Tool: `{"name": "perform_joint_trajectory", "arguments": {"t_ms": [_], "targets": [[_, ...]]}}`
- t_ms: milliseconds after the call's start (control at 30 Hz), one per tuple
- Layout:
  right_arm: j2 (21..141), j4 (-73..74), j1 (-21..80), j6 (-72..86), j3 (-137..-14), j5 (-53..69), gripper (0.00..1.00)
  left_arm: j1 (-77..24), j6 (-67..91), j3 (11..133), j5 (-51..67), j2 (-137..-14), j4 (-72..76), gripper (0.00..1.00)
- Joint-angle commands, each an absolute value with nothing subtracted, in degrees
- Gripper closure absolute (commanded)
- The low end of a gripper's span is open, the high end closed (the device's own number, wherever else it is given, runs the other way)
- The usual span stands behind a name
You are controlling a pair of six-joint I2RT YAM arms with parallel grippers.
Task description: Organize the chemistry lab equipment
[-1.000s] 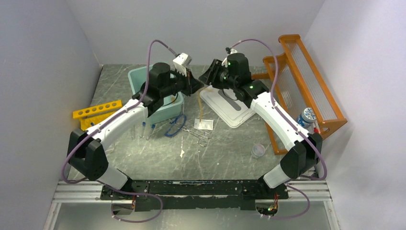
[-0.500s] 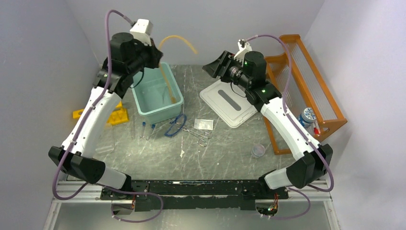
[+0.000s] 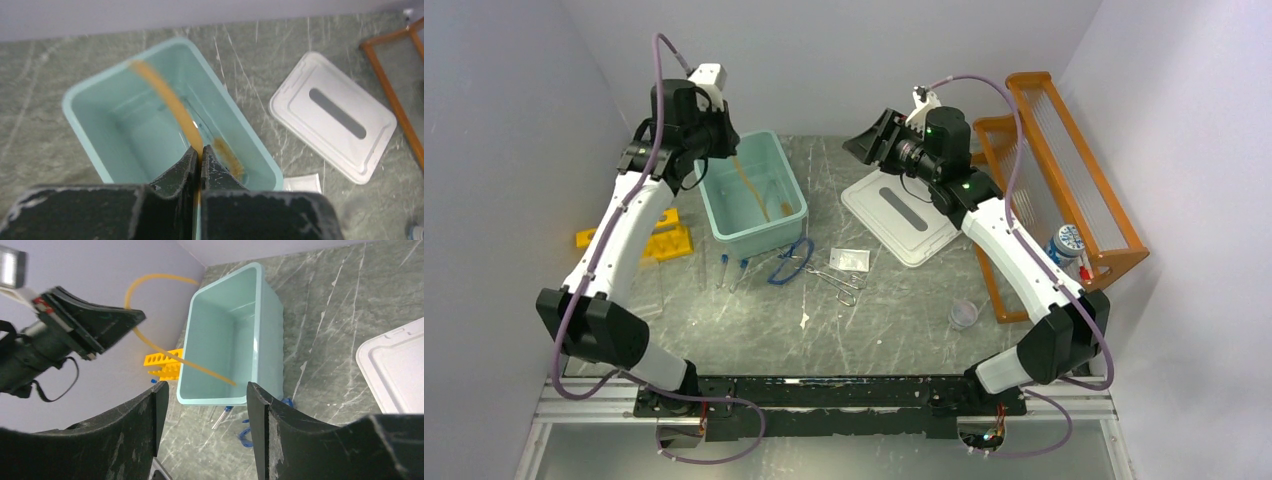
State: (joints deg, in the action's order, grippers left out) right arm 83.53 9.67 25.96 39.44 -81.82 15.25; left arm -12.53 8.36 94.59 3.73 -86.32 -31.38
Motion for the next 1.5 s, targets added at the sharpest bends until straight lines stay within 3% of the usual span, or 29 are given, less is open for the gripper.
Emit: {"name": "perform_joint_trajectory", "arguments": {"t_ms": [0,400,800,1400,1467], "targets": [[84.85,8.96,25.90,39.64,-80.95,15.70,0.39,-11.79,9.81,90.77,10.34,-88.25,-31.08,0.95],[85.91,9.86,25.84,39.75,-80.41,15.08,0.40,-11.69,8.77,83.88,13.81,-94.30,-32.05,0.95],[85.87,10.03,25.85,39.64,-79.26,14.70,0.41,-7.83,11.72,78.92,1.33,-98.23,-29.88,0.95],[86.31,9.57,25.87,39.89,-77.98,14.44,0.41,-7.65,12.56,87.54,-14.33,-105.98,-29.15,0.95],[86.43,9.39,25.88,39.99,-77.85,14.47,0.41,-7.69,13.18,87.98,-12.73,-106.44,-28.36,0.90]]}}
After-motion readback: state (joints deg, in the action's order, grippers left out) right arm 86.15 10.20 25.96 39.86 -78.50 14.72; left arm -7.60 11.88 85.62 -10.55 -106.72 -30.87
